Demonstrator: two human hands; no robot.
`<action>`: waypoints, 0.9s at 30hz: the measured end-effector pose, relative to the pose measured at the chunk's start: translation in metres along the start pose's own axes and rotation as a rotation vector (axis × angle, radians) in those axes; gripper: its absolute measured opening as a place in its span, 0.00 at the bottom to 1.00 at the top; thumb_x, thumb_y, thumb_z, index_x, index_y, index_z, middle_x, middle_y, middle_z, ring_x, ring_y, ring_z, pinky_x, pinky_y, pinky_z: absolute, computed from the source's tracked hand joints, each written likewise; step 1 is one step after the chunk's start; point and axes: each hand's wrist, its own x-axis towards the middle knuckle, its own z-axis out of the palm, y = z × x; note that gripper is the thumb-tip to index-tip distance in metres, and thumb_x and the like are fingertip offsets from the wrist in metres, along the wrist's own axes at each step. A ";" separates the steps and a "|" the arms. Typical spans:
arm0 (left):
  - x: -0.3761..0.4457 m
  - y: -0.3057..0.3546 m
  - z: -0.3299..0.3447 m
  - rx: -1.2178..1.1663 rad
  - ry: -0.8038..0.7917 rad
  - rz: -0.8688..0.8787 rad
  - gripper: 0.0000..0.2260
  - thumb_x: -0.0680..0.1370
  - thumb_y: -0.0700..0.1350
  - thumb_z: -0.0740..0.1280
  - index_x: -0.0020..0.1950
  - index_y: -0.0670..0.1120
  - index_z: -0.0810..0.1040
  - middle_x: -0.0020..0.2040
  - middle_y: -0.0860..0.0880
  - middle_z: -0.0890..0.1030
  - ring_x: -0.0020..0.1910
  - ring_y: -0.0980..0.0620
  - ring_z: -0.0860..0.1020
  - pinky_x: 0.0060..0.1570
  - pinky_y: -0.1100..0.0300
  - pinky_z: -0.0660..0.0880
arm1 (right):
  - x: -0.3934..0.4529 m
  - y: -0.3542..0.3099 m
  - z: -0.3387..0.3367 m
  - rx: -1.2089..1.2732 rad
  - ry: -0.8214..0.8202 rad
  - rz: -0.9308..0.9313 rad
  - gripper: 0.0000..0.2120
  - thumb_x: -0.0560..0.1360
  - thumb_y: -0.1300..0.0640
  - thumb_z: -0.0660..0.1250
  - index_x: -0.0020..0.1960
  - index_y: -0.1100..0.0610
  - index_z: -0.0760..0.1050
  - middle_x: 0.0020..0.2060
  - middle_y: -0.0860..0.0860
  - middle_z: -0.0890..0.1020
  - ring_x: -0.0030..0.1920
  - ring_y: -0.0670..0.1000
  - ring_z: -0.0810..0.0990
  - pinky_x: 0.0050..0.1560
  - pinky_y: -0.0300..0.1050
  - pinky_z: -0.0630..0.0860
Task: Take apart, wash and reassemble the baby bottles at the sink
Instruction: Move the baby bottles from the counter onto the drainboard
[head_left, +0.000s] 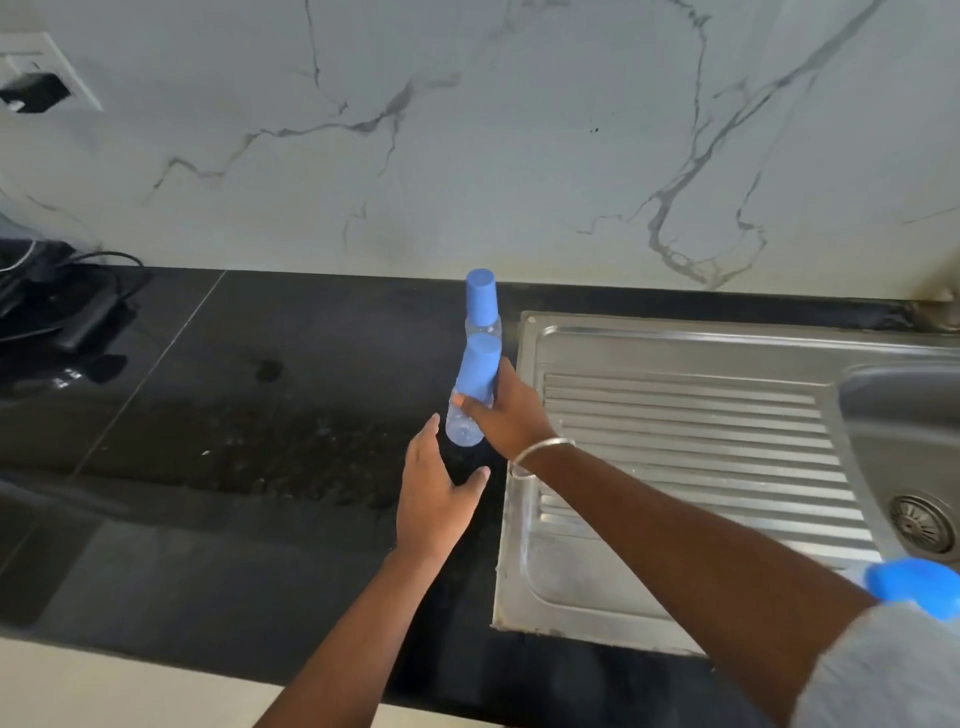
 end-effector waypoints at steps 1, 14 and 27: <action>0.000 0.007 0.003 -0.024 -0.021 0.045 0.38 0.72 0.49 0.77 0.77 0.52 0.62 0.74 0.54 0.69 0.71 0.57 0.69 0.67 0.55 0.73 | -0.011 0.001 -0.009 0.003 -0.001 -0.005 0.25 0.75 0.45 0.70 0.66 0.51 0.65 0.55 0.47 0.78 0.55 0.50 0.78 0.55 0.46 0.78; -0.074 0.066 0.100 -0.021 -0.444 0.267 0.22 0.68 0.59 0.77 0.60 0.57 0.77 0.52 0.59 0.82 0.52 0.60 0.79 0.51 0.58 0.78 | -0.179 0.082 -0.140 0.099 0.174 0.089 0.29 0.67 0.38 0.71 0.65 0.43 0.69 0.56 0.43 0.81 0.55 0.42 0.80 0.56 0.51 0.78; -0.139 0.104 0.180 0.066 -0.492 0.415 0.26 0.68 0.61 0.76 0.64 0.56 0.76 0.56 0.59 0.82 0.54 0.59 0.79 0.53 0.63 0.74 | -0.248 0.070 -0.233 -0.078 0.548 -0.085 0.21 0.78 0.43 0.61 0.67 0.51 0.72 0.58 0.44 0.79 0.61 0.43 0.76 0.58 0.50 0.75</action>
